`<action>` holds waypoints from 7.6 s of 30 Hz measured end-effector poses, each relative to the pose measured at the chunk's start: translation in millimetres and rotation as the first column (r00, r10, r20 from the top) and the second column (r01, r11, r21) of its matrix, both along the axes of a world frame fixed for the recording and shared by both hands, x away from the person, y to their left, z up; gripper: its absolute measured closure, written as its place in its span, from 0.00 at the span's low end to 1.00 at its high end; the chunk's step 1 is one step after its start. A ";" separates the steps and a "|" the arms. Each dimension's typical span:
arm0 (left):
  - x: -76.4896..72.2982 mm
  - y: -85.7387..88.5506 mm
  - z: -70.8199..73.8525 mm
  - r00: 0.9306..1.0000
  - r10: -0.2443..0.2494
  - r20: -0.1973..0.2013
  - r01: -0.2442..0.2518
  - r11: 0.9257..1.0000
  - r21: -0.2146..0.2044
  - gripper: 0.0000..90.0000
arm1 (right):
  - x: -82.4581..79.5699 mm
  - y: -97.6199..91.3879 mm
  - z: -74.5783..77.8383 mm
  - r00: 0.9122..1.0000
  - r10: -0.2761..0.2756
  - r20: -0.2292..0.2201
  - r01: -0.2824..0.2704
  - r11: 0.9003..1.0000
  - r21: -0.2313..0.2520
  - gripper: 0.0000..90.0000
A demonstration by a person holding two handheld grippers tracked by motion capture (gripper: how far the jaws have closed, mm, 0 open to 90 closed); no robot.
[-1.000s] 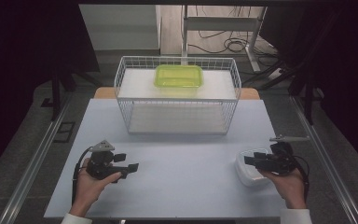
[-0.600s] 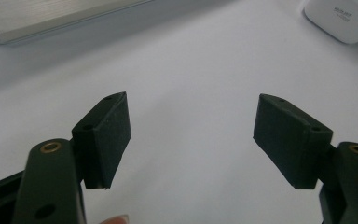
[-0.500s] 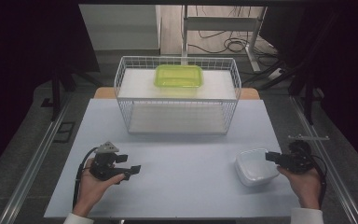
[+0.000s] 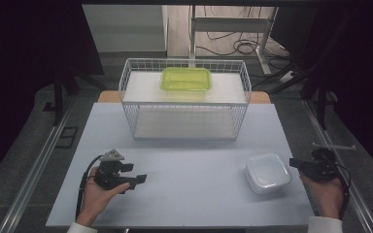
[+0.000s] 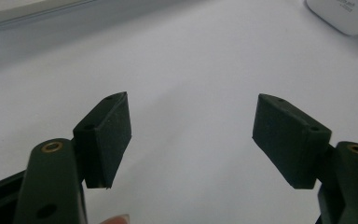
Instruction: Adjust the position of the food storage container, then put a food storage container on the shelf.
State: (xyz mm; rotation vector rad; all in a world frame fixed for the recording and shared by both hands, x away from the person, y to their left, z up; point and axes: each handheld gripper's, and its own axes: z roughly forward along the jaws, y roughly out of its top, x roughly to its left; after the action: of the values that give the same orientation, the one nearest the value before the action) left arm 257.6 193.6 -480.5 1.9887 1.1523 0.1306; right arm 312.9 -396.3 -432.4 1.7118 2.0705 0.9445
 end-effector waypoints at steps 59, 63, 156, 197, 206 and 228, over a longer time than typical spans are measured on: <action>2.9 -1.1 -6.0 0.999 0.007 -0.053 -0.008 1.000 -0.023 0.30 | -4.9 127.9 -38.0 0.957 0.252 -0.145 -0.252 0.967 0.019 0.99; 2.9 -0.9 -6.1 0.999 0.008 -0.053 -0.009 1.000 -0.024 0.30 | -8.5 142.9 -42.7 0.945 0.280 -0.169 -0.282 0.959 0.014 0.99; 18.4 -44.7 -4.7 0.976 -0.049 -0.211 -0.026 0.941 -0.337 0.42 | -13.9 194.6 -44.1 0.905 0.425 -0.009 -0.395 0.847 0.355 0.49; 29.8 -33.1 -37.9 0.929 -0.109 -0.355 -0.058 0.902 -0.427 0.75 | -2.1 205.5 -67.9 0.892 0.441 -0.103 -0.322 0.778 0.539 0.78; 27.1 -30.1 -38.3 0.927 -0.105 -0.360 -0.077 0.886 -0.458 0.78 | -2.3 201.9 -69.8 0.891 0.439 -0.118 -0.293 0.753 0.589 0.83; 21.8 -27.9 -32.7 0.944 -0.108 -0.312 -0.056 0.879 -0.474 0.88 | -5.4 200.2 -62.3 0.892 0.446 -0.075 -0.330 0.755 0.567 0.89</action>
State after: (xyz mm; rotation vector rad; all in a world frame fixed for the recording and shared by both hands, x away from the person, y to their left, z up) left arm 279.4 165.7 -513.2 1.6099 1.2212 -0.4826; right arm 307.4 -196.1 -494.7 1.6969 2.5396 1.6901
